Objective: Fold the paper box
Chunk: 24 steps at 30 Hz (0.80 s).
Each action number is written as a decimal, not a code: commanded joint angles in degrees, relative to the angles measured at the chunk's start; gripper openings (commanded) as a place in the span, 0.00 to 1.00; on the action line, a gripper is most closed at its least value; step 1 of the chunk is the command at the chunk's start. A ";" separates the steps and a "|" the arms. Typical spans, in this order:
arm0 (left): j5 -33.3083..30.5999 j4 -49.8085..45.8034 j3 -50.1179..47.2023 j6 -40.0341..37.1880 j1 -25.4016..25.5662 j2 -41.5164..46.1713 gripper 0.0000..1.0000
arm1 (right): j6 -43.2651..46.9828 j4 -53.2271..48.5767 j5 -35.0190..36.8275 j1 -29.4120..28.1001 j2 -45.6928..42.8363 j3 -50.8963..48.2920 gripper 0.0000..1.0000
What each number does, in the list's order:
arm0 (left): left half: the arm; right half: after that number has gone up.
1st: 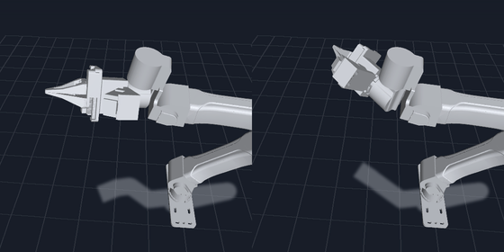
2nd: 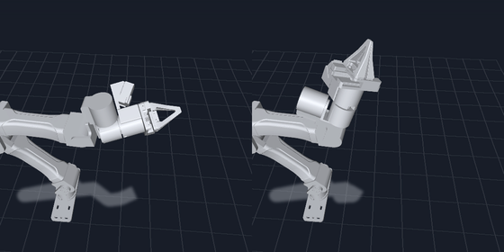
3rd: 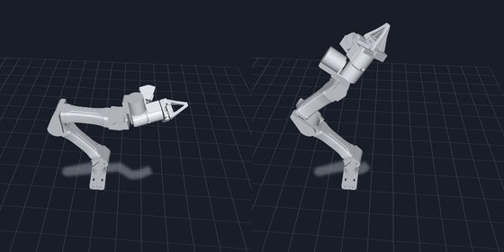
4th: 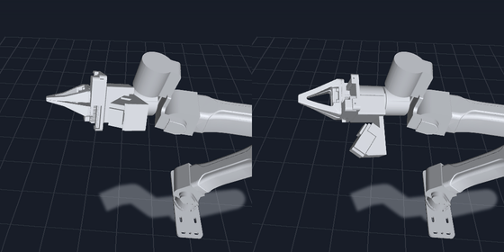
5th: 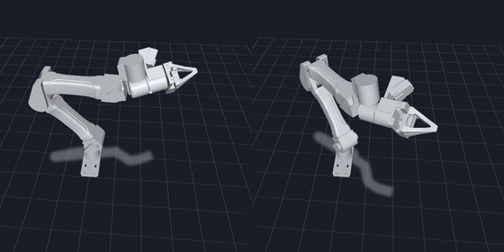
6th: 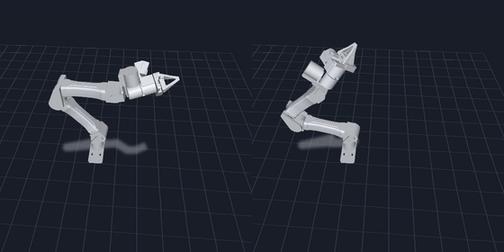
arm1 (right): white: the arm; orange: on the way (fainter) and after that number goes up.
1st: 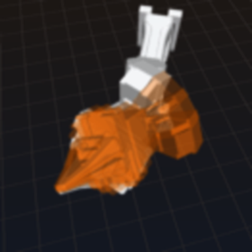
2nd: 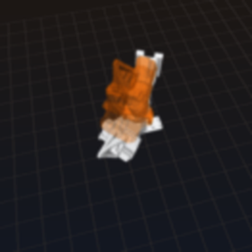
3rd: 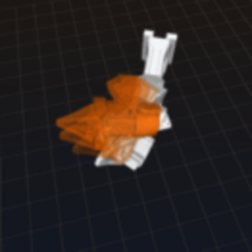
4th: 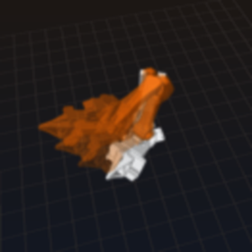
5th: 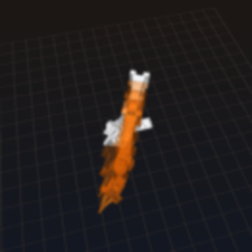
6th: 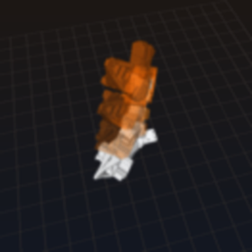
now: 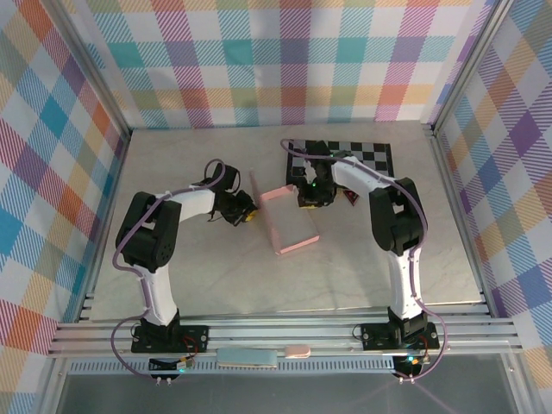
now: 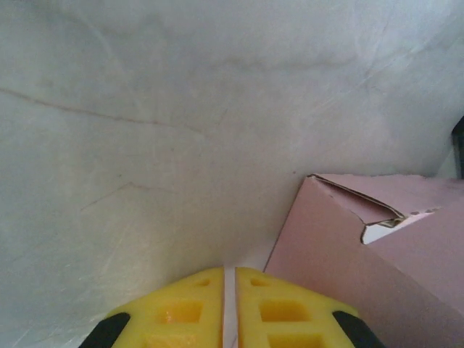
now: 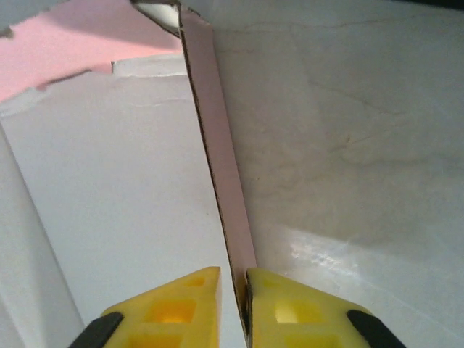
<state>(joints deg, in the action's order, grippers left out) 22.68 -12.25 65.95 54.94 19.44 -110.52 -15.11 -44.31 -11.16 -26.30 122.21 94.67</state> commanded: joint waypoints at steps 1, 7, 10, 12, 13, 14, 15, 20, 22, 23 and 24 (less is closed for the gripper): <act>1.49 3.57 1.38 1.79 0.95 -1.00 0.11 | 1.84 -2.53 1.64 -1.43 1.14 2.04 0.13; 1.59 4.74 0.59 2.04 0.95 -0.89 0.10 | 0.19 -2.23 1.86 -3.22 1.31 2.71 0.11; 1.77 5.53 0.15 2.33 0.95 -0.66 0.10 | -1.48 -1.53 0.61 -3.40 1.33 2.63 0.10; 2.04 6.11 -0.16 2.43 0.95 -0.51 0.09 | -2.39 -1.00 -0.42 -3.40 1.36 2.53 0.10; 2.32 6.53 -0.19 2.45 0.95 -0.66 0.09 | -2.66 -0.76 -1.44 -3.44 1.29 2.53 0.12; 2.46 6.92 -0.42 2.71 0.95 -0.60 0.09 | -2.89 -0.53 -2.20 -3.38 1.27 2.54 0.13; 2.38 7.00 -0.56 2.80 0.86 -0.44 0.09 | -3.22 -0.58 -2.22 -3.41 1.19 2.53 0.15; 2.13 5.24 -0.91 1.26 -0.71 0.65 0.09 | -4.99 -0.52 -0.27 -0.72 -0.98 1.24 0.27; 2.35 4.98 -0.85 0.67 -1.69 0.57 0.09 | -4.93 -0.59 -0.59 0.72 -0.92 1.75 0.31; 2.46 4.59 -0.49 0.30 -2.14 0.33 0.09 | -4.64 -1.00 -0.75 1.27 -0.61 2.63 0.33; 2.46 4.14 -0.03 -0.05 -2.50 0.22 0.10 | -4.30 -1.47 -1.15 1.61 0.00 3.66 0.35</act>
<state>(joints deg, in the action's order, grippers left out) 23.59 -7.27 65.82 56.36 18.11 -111.00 -19.18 -45.95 -10.20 -26.35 123.07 95.94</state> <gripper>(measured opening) 0.095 0.340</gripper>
